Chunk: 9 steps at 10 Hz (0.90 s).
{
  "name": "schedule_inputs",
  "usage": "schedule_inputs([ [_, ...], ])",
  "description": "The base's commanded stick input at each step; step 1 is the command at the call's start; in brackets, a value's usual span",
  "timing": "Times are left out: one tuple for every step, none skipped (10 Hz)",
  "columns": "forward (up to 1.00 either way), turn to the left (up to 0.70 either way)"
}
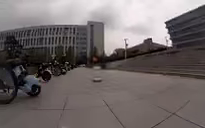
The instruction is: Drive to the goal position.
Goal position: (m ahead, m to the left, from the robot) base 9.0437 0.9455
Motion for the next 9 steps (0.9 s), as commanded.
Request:
schedule_inputs([
  [0.0, 0.0],
  [0.0, 0.0],
  [0.0, 0.0],
  [0.0, 0.0],
  [0.0, 0.0],
  [0.23, 0.0],
  [1.0, 0.0],
  [1.0, 0.0],
  [1.0, 0.0],
])
